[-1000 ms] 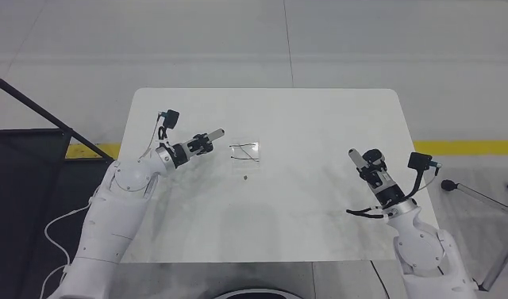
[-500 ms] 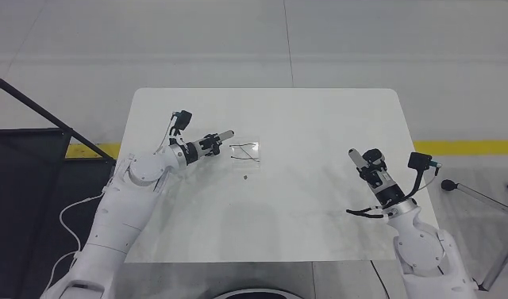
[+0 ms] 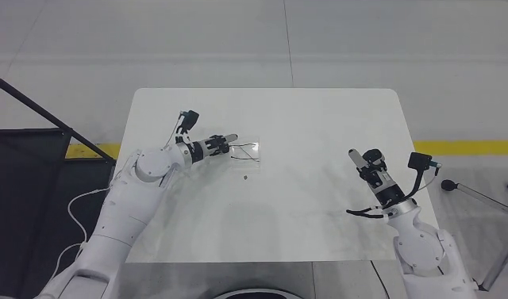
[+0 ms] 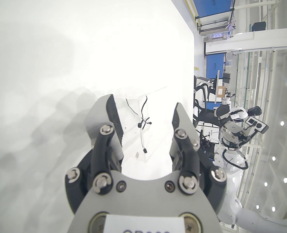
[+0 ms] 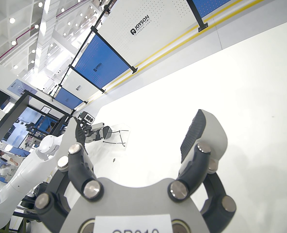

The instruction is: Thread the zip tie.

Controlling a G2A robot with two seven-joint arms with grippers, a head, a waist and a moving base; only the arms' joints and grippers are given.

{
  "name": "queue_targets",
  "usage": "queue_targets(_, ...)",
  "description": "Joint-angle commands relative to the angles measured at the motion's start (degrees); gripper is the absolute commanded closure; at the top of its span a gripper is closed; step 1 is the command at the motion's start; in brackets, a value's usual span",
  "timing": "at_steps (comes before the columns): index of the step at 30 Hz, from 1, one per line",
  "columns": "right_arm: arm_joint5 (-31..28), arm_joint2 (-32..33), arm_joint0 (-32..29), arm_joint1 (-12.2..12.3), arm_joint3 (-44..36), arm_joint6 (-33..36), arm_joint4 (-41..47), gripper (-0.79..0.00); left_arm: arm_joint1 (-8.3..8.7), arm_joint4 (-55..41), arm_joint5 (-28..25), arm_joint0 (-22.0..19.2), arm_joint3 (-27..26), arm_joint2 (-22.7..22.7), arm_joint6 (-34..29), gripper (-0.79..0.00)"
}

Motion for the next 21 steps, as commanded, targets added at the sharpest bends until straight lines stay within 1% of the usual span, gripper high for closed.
queue_targets(1,0.0,0.0,0.0,0.0,0.0,0.0,0.0,-0.785,-0.02,-0.07,-0.11,-0.21,0.4,0.16,-0.09,-0.379)
queue_targets(14,0.0,0.0,0.0,0.0,0.0,0.0,0.0,-0.785,0.03,-0.62,-0.35,-0.92,1.4,0.54,-1.02,-0.292)
queue_targets(21,0.0,0.0,0.0,0.0,0.0,0.0,0.0,-0.785,0.11,-0.54,-0.75,-1.03,1.52,0.74,-1.38,-0.265)
